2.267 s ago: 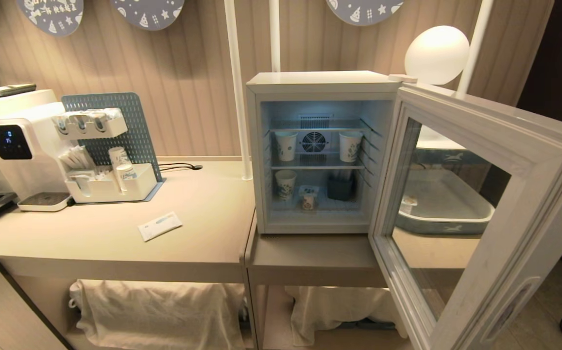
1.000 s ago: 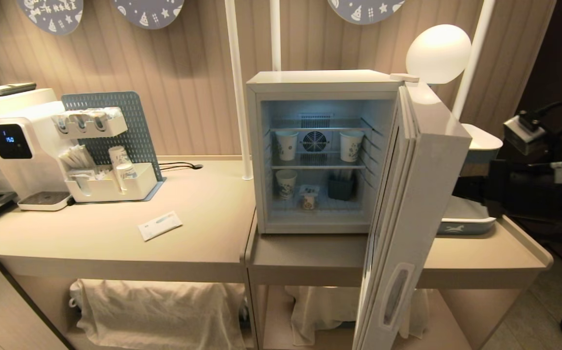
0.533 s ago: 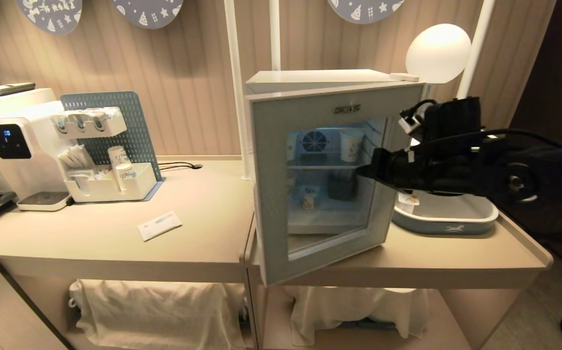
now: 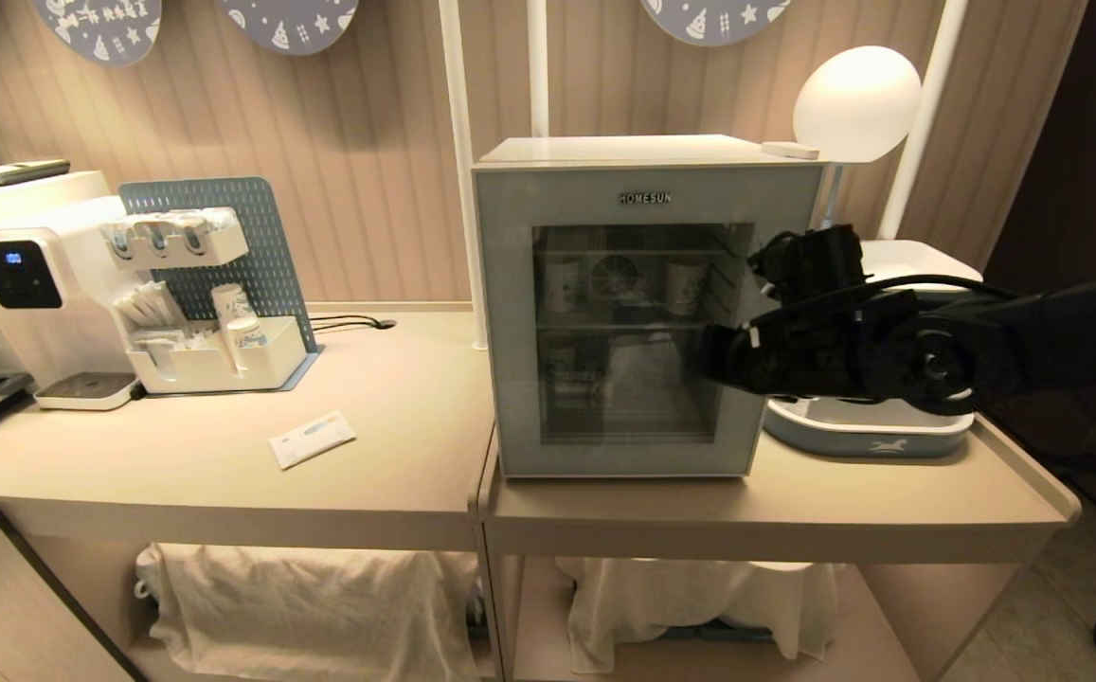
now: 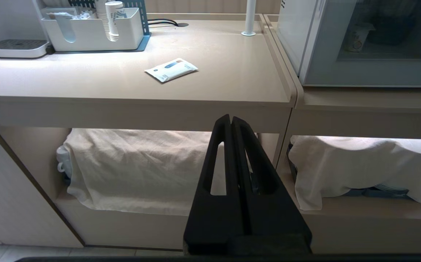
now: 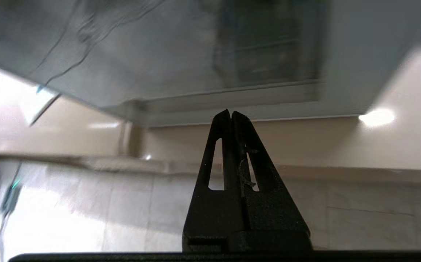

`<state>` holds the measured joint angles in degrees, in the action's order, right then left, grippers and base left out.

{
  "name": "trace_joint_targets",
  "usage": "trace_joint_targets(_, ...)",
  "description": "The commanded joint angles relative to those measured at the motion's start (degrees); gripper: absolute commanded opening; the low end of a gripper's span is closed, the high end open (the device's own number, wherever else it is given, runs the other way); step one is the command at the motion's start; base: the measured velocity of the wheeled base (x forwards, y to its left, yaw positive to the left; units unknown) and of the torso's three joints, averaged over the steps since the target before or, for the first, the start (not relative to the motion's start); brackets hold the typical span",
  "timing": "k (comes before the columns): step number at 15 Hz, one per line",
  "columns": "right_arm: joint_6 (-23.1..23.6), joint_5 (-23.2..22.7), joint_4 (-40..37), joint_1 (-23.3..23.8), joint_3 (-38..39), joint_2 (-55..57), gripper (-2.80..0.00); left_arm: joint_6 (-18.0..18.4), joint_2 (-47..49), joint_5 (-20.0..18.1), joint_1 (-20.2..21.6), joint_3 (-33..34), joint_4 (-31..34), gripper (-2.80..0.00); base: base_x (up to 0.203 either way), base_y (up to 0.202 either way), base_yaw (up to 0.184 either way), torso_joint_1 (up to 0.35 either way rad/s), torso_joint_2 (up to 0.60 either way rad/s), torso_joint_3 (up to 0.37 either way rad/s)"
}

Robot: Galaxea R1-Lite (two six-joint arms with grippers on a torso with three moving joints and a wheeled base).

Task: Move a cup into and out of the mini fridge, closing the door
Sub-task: Close the freezer door, then open the freezer door

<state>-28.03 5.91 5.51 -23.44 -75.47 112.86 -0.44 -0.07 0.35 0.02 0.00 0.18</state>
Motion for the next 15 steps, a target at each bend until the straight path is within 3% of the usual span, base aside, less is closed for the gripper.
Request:
trace_joint_targets(1, -0.07, 2.79, 0.13, 0.39, 2.66, -5.08, -2.8, -0.09, 0.07, 0.03, 0.06, 0.09, -0.01, -2.8, 0.0, 0.0, 0.0, 0.0, 0.0, 0.0)
trace_joint_targets(4, 1.02, 12.71, -1.1, 2.0, 9.83, -19.66, -2.8, -0.03, 0.07, 0.0, -0.02, 0.09, -0.01, -2.8, 0.0, 0.0, 0.0, 0.0, 0.0, 0.0)
trace_joint_targets(9, 5.95, 38.92, -6.17, 8.44, 24.31, -48.01, -2.8, -0.44, 0.07, 0.09, 0.06, 0.09, -0.09, -2.8, 0.0, 0.0, 0.0, 0.0, 0.0, 0.0)
trace_joint_targets(12, 8.1, 45.43, -11.48, 14.43, 29.27, -62.55, -2.8, -0.44, 0.07, 0.09, 0.06, 0.09, -0.06, -2.8, 0.0, 0.0, 0.0, 0.0, 0.0, 0.0)
trace_joint_targets(15, 11.12, 47.05, -13.73, 17.83, 36.11, -75.93, -2.8, -0.44, 0.07, 0.09, 0.06, 0.09, -0.01, -2.8, 0.0, 0.0, 0.0, 0.0, 0.0, 0.0)
